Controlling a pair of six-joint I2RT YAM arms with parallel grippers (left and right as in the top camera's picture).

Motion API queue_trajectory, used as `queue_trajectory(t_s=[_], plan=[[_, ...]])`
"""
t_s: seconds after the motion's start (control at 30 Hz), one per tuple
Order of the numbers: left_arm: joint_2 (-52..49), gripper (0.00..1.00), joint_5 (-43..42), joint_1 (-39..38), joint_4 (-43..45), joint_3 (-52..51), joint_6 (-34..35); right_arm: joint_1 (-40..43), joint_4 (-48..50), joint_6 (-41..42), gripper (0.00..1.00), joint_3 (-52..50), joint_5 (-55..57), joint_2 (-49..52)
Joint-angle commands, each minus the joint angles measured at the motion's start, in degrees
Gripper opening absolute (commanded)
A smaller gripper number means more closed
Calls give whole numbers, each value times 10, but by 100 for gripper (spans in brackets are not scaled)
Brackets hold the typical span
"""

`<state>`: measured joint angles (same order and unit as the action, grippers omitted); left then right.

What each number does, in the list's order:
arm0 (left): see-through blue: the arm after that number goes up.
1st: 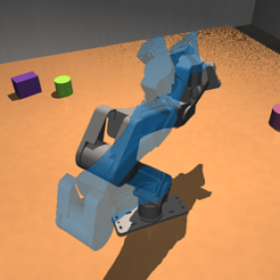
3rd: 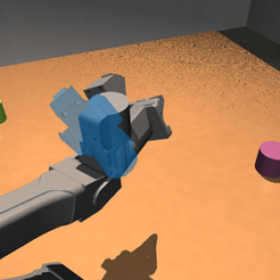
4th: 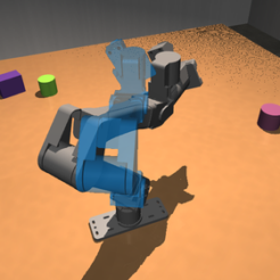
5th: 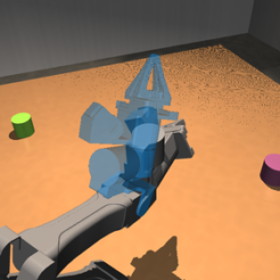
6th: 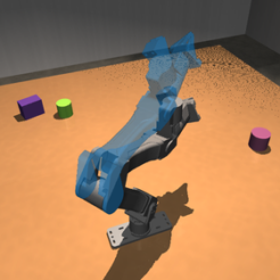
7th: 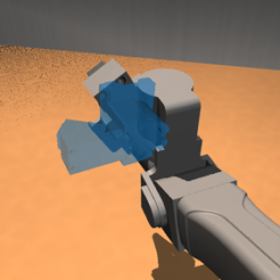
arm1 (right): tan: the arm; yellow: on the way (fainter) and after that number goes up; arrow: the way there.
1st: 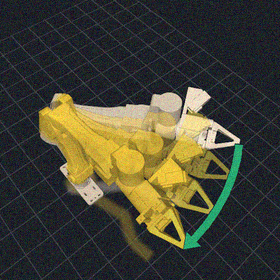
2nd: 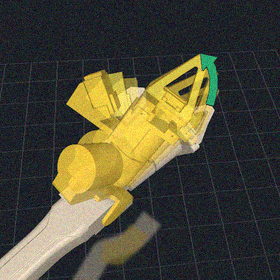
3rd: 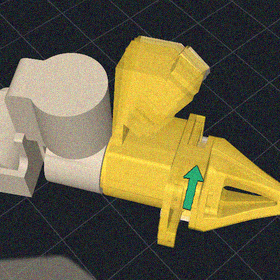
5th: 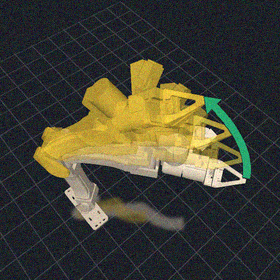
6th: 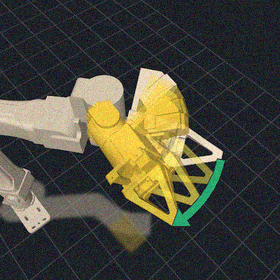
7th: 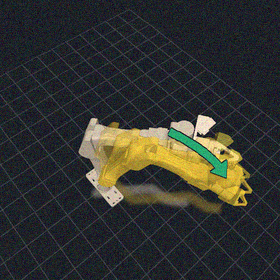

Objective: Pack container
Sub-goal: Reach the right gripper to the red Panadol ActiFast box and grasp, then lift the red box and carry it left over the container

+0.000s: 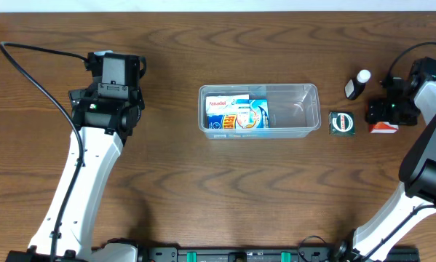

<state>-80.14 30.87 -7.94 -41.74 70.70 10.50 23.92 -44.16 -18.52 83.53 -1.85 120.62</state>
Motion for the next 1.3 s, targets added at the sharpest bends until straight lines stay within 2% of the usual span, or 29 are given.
queue_trajectory(t_s=[0.0, 0.07, 0.23, 0.47, 0.63, 0.8, 1.0, 1.27], plan=[[-1, 98, 13, 2, 0, 4, 1, -3, 0, 25, 78, 8, 6, 8], [-1, 98, 13, 2, 0, 4, 1, -3, -1, 24, 75, 8, -3, 8], [-1, 98, 13, 2, 0, 4, 1, -3, -2, 26, 62, 8, -3, 8], [-1, 98, 13, 2, 0, 4, 1, -3, -11, 71, 56, 28, 2, -7], [-1, 98, 13, 2, 0, 4, 1, -3, -70, 90, 52, 96, 1, -60], [-1, 98, 13, 2, 0, 4, 1, -3, -146, 145, 53, 153, 1, -145], [-1, 98, 13, 2, 0, 4, 1, -23, -191, 221, 53, 157, -40, -256], [-1, 98, 13, 2, 0, 4, 1, -145, -226, 285, 53, 156, -40, -299]])
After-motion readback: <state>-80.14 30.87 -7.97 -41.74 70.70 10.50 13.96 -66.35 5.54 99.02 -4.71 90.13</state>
